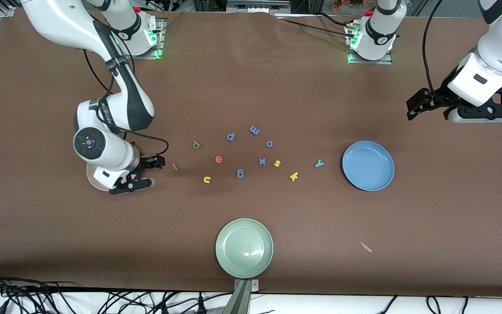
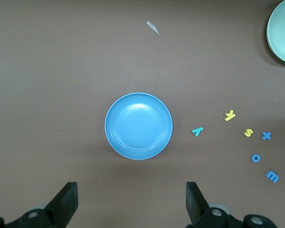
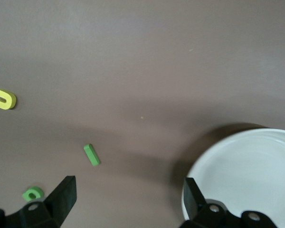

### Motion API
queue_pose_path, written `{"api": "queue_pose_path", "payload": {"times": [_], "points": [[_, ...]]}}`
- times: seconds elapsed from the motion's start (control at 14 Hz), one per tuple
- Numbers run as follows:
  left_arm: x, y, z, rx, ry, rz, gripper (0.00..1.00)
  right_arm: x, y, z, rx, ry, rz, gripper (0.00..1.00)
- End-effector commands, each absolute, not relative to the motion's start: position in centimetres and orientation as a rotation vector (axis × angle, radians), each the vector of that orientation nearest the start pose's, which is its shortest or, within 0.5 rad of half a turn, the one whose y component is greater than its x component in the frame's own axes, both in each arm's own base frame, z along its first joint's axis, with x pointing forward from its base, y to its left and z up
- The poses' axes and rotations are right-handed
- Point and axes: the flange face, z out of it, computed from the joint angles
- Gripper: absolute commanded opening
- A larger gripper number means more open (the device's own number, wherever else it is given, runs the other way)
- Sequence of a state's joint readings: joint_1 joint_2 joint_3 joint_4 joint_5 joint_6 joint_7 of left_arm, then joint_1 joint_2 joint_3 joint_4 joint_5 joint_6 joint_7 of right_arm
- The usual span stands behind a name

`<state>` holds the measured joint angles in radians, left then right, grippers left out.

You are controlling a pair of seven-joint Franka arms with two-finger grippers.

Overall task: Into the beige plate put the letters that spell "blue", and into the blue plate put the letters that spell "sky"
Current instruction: 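Reach the right gripper down to the green l strip beside the beige plate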

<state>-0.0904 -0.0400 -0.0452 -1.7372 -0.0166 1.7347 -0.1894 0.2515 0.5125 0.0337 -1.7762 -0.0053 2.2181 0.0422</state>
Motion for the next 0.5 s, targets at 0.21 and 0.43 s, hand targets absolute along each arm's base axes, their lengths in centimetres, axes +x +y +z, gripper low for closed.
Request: {"api": "queue_pose_path", "payload": {"times": [0.21,0.43], "points": [[54.5,-7.8,58.2,-3.17,-0.077,-0.059,1.0,56.3,20.0,21.0,-3.075,-0.439,0.026,1.0],[54.5,-7.9,58.3,-3.17,-0.077,-0.061,1.0,55.7,21.2,19.6,-3.073,-0.492,0.044,1.0]]}}
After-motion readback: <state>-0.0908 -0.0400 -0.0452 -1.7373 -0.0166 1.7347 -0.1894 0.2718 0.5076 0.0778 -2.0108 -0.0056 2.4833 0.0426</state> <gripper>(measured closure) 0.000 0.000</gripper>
